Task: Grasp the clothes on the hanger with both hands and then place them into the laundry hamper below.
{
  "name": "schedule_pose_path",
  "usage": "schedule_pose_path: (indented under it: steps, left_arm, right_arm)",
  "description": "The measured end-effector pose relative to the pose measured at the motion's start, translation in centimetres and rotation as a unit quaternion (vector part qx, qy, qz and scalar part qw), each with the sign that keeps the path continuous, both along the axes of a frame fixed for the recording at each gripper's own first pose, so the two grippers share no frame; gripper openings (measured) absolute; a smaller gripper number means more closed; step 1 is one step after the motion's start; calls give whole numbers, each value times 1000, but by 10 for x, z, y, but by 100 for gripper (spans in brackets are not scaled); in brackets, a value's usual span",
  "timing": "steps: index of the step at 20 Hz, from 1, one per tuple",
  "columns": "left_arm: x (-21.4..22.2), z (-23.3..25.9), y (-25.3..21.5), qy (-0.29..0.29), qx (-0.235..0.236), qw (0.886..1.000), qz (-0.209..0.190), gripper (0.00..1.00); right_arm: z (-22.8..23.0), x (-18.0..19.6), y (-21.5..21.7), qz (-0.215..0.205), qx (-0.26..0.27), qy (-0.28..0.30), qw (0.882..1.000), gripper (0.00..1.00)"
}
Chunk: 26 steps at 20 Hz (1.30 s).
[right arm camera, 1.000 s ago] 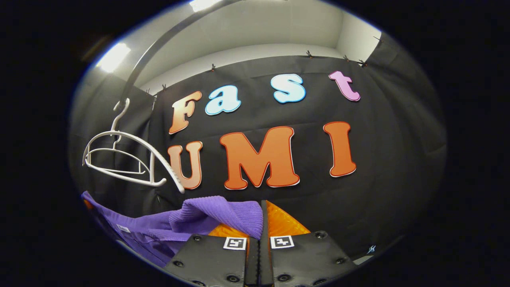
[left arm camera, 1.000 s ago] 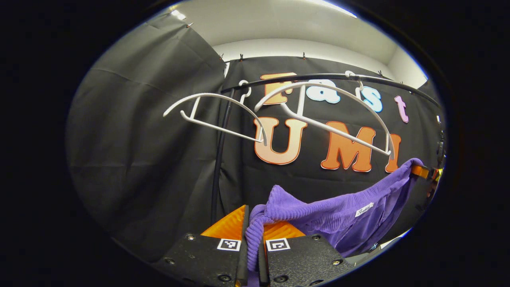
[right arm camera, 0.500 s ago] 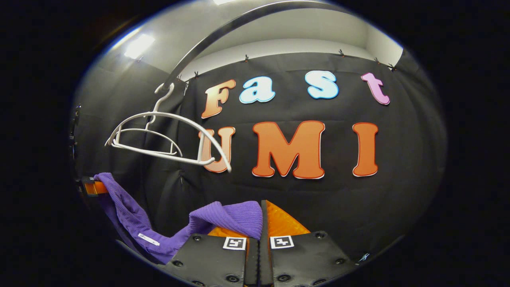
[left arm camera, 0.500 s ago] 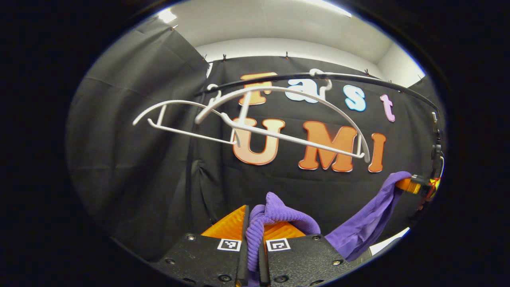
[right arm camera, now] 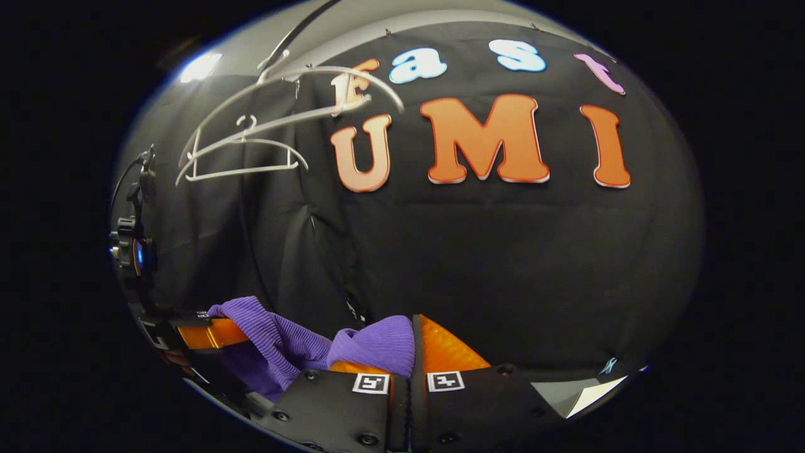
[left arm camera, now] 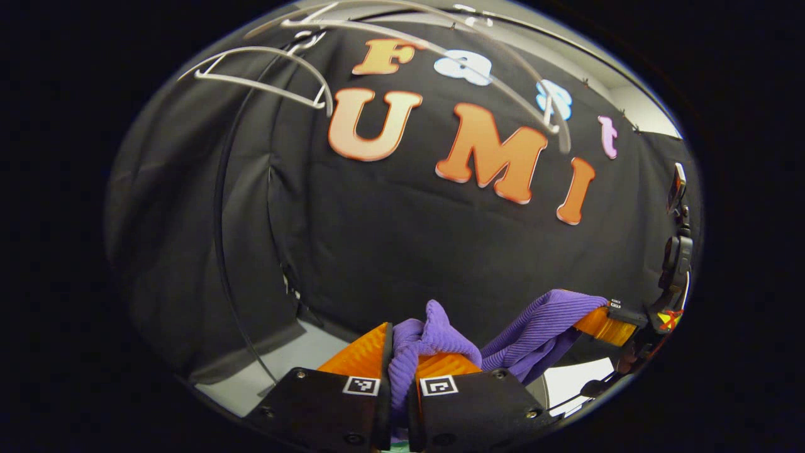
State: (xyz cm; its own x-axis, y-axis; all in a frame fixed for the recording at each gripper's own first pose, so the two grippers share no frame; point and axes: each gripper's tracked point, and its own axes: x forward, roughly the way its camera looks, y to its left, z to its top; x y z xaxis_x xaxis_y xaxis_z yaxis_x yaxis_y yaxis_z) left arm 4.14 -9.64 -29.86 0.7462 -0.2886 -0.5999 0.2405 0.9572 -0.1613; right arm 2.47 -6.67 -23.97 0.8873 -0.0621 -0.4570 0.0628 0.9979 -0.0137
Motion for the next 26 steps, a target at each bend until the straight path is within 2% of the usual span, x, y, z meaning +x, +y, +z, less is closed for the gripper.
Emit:
schedule_pose_path:
  steps: [3, 4, 6, 8, 10, 12, 14, 16, 17, 22, 23, 24, 26]
  left_arm:
    - [-41, -92, -5, 133, 11, 991, -5, 12]
    - [-52, -120, -3, 170, 23, 985, -1, 8]
    - [-64, -161, 10, 207, 64, 976, 8, 11]
    - [-85, -192, 15, 259, 81, 962, 1, 11]
    - [-107, -216, 14, 292, 81, 953, 6, 11]
    - [-114, -215, 5, 301, 71, 951, -1, 11]
    - [-115, -206, -2, 302, 55, 952, -1, 12]
    - [-122, -198, 3, 304, 63, 951, -8, 15]
    - [-127, -202, 8, 308, 72, 949, -8, 33]
    - [-125, -208, 25, 315, 93, 944, 19, 87]
    - [-124, -210, 25, 315, 88, 945, 23, 98]
    - [-124, -208, 24, 312, 84, 946, 23, 100]
    - [-118, -198, 20, 295, 75, 952, 12, 98]
  right_arm:
    - [-110, -25, 0, -10, 11, 108, 994, 9]
    - [-144, -39, 2, -19, 20, 145, 989, 9]
    - [-197, -65, 5, -51, 24, 205, 977, 9]
    - [-243, -86, 15, -71, 37, 258, 963, 9]
    - [-271, -118, 19, -75, 46, 312, 946, 10]
    - [-293, -133, 22, -66, 59, 342, 936, 10]
    - [-303, -130, 16, -61, 48, 343, 936, 10]
    - [-298, -124, 18, -58, 50, 337, 938, 11]
    - [-297, -125, 19, -56, 49, 335, 939, 14]
    - [-284, -121, 28, -40, 42, 317, 947, 82]
    - [-281, -120, 30, -37, 42, 312, 948, 93]
    - [-277, -119, 30, -34, 38, 307, 950, 94]
    - [-269, -120, 35, -23, 35, 296, 954, 95]
